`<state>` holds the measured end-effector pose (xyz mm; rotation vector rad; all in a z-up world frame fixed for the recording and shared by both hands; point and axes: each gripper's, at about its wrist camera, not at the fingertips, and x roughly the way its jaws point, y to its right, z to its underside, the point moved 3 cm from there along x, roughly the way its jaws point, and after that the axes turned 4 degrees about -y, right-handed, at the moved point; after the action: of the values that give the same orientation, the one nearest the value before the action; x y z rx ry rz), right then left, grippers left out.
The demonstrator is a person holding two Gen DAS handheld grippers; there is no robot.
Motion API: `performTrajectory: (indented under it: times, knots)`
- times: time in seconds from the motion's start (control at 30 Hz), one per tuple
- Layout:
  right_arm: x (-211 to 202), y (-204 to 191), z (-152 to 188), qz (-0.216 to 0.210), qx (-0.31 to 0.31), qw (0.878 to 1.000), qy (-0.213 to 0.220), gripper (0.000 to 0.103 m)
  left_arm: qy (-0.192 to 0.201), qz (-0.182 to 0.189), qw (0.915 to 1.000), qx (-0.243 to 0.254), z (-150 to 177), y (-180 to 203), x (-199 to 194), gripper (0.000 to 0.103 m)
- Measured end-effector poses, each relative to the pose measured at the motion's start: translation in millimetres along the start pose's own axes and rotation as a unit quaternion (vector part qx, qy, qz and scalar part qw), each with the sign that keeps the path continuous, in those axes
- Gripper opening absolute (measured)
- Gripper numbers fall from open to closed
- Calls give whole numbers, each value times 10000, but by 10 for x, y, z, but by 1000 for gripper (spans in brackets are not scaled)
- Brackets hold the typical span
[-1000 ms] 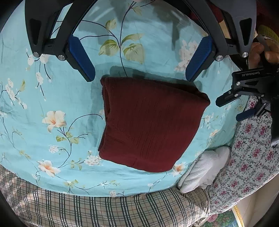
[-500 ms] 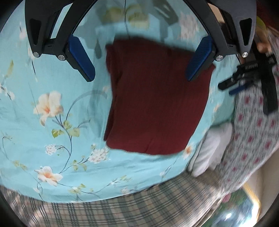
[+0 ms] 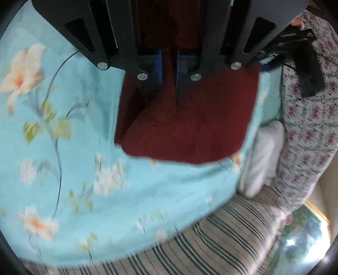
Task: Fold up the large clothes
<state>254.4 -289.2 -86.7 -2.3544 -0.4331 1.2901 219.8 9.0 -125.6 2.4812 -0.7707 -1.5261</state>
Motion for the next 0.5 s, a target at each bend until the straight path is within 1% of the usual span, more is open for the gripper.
performTrajectory:
  times: [0.03, 0.07, 0.1, 0.17, 0.2, 0.23, 0.27, 0.33, 0.43, 0.5]
  knots:
    - [-127, -22, -45, 17, -72, 9998, 165, 9, 41, -76, 9999, 66, -10, 41, -8, 69]
    - [-194, -30, -65, 55, -126, 9996, 240, 9, 68, -144, 9998, 150, -9, 93, -6, 69]
    - [-200, -14, -81, 97, -151, 9996, 226, 9, 85, -199, 9995, 217, -7, 138, 2, 69]
    - [-89, 69, -82, 256, -133, 9996, 54, 9, 112, -339, 9990, 283, 11, 204, 34, 69]
    - [59, 120, -32, 371, -134, 9990, -207, 10, 117, -372, 9988, 302, 22, 219, 40, 69]
    - [151, 150, 7, 425, -140, 9983, -381, 11, 121, -429, 9984, 342, 41, 237, 49, 69]
    - [212, 161, 39, 480, -129, 9977, -454, 16, 130, -464, 9980, 402, 58, 250, 50, 69]
    - [131, 138, 56, 575, -100, 9978, -299, 19, 137, -463, 9978, 454, 76, 235, 48, 69]
    - [-196, -42, 61, 785, -279, 9963, 199, 19, 137, -356, 9984, 414, 106, 177, 4, 69]
    - [-333, -196, 108, 642, -483, 9960, 379, 19, 144, -309, 9986, 406, 126, 147, -27, 69]
